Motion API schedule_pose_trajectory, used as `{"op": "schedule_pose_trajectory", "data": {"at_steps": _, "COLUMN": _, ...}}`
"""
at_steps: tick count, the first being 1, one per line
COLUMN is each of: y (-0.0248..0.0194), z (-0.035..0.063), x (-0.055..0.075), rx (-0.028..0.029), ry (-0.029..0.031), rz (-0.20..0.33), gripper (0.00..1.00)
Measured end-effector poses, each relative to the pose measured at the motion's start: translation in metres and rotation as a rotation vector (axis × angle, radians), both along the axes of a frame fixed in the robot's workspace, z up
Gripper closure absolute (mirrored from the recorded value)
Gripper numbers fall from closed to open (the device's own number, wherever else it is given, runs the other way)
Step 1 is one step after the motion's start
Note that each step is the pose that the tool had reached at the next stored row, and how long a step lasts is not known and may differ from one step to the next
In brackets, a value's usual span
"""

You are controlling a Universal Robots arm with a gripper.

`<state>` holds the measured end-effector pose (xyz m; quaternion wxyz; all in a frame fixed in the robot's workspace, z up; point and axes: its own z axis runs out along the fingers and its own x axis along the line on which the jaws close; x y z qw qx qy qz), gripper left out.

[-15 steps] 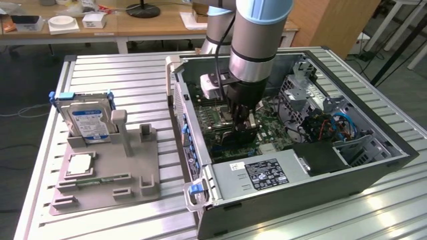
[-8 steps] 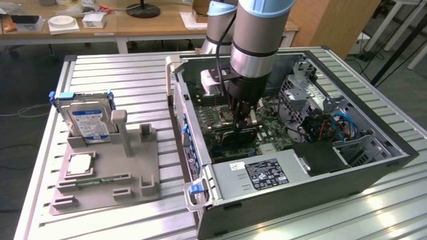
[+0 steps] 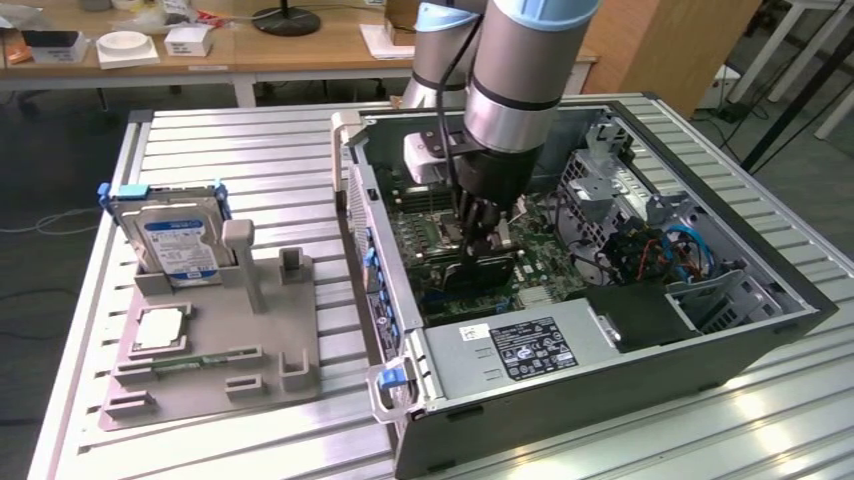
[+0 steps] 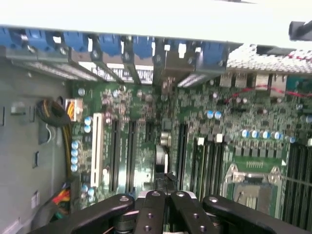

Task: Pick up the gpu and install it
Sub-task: 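Press down on the gpu until it lock into place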

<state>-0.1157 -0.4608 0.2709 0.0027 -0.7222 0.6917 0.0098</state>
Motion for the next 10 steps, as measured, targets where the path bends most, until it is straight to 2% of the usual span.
{"op": "schedule_pose_trajectory", "data": {"at_steps": 1, "y": 0.0000, "z": 0.0000, "x": 0.0005, "rx": 0.0000, "ry": 0.0065, "rz": 0.000, "gripper": 0.89}}
{"op": "schedule_pose_trajectory", "data": {"at_steps": 2, "y": 0.0000, "z": 0.0000, "x": 0.0008, "rx": -0.0002, "ry": 0.0073, "rz": -0.001, "gripper": 0.89}}
{"op": "schedule_pose_trajectory", "data": {"at_steps": 4, "y": 0.0001, "z": -0.0002, "x": 0.0008, "rx": -0.0002, "ry": 0.0075, "rz": -0.001, "gripper": 0.89}}
{"op": "schedule_pose_trajectory", "data": {"at_steps": 8, "y": 0.0050, "z": -0.0010, "x": 0.0012, "rx": -0.0001, "ry": 0.0073, "rz": -0.001, "gripper": 0.89}}
{"op": "schedule_pose_trajectory", "data": {"at_steps": 10, "y": 0.0053, "z": -0.0012, "x": 0.0012, "rx": -0.0002, "ry": 0.0071, "rz": -0.001, "gripper": 0.89}}
